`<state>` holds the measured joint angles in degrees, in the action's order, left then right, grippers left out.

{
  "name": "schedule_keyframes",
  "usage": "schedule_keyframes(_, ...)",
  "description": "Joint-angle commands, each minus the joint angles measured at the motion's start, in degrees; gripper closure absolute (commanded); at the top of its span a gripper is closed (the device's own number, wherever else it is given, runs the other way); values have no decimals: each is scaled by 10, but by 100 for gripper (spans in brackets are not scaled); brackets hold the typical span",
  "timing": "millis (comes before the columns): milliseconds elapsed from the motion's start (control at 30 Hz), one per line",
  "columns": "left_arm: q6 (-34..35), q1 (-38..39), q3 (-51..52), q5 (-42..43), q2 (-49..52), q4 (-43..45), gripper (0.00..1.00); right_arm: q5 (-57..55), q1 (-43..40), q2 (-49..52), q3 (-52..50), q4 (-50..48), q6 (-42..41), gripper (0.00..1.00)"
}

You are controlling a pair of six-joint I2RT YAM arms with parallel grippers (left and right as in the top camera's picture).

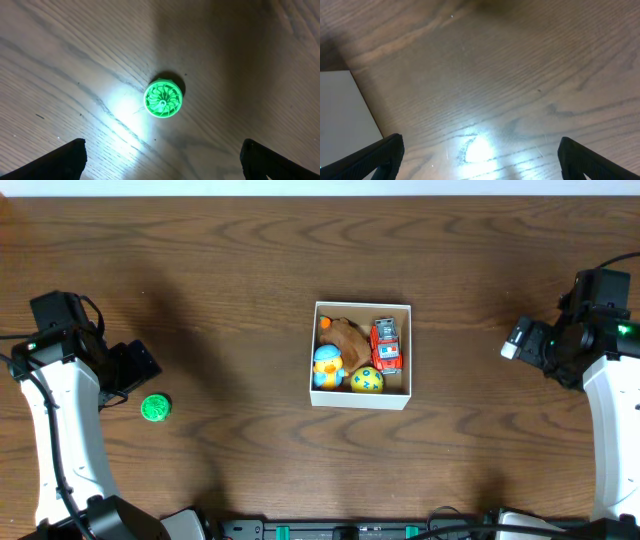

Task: Pack container
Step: 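Lower the left gripper onto the green spiky disc and grasp it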

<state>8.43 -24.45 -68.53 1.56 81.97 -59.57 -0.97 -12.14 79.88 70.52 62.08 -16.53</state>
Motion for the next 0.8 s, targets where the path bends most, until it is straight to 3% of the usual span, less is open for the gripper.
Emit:
schedule_keyframes(0,-19,-3,1,12,1,3,2,4,-3,3,0,1,-1,1)
schedule_keyframes(767,-22,-3,39,56,204,104,2,6,-2,3,0,1,-1,1)
